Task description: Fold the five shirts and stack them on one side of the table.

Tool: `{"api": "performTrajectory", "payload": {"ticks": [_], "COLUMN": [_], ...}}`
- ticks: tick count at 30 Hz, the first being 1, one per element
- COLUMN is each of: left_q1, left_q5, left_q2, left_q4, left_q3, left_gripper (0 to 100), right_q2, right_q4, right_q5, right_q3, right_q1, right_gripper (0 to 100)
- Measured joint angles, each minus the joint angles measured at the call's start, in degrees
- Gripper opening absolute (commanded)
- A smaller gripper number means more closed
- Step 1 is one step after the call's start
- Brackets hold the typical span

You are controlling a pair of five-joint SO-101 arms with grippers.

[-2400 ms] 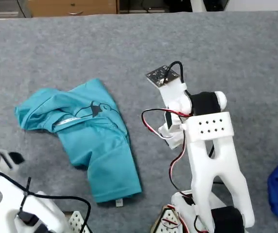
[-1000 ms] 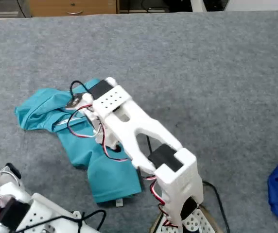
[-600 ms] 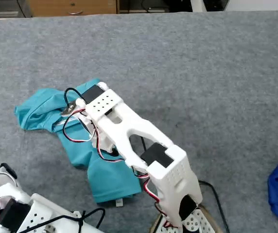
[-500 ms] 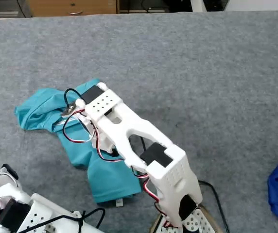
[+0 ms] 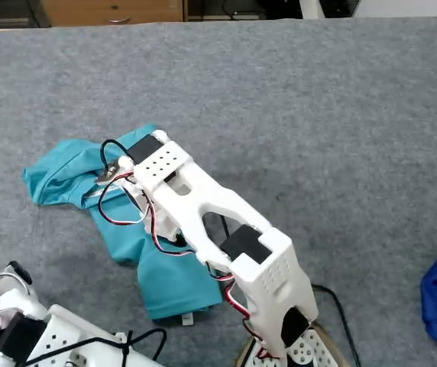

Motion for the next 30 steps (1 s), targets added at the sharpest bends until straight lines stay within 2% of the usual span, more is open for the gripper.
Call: {"api": "performTrajectory", "payload": {"ticks": [8, 17, 25, 27, 30], "left_q1": [0.0, 0.0, 0.0, 0.0, 0.0], "left_q5": [0.0, 0.0, 0.0, 0.0, 0.0], "left_q2": [-1.8, -2.2, -2.2, -2.2, -2.2], "left_q4": [0.0, 0.0, 0.0, 0.0, 0.0], "left_q3": [3.3, -4.0, -7.0, -7.0, -7.0], "left_gripper": [26, 26, 26, 26, 26], "right_q2": [0.0, 0.0, 0.2, 0.4, 2.8], "right_q4": [0.1, 0.1, -0.1, -1.5, -3.6], "right_q5": [0.0, -0.1, -0.1, -0.1, -2.0], "right_q3": [0.0, 0.0, -4.0, -4.0, -4.0], "right_q1": [0.0, -0.2, -3.7, -4.0, -3.8], "right_gripper": [38.3, 38.3, 38.1, 35.9, 26.1]}}
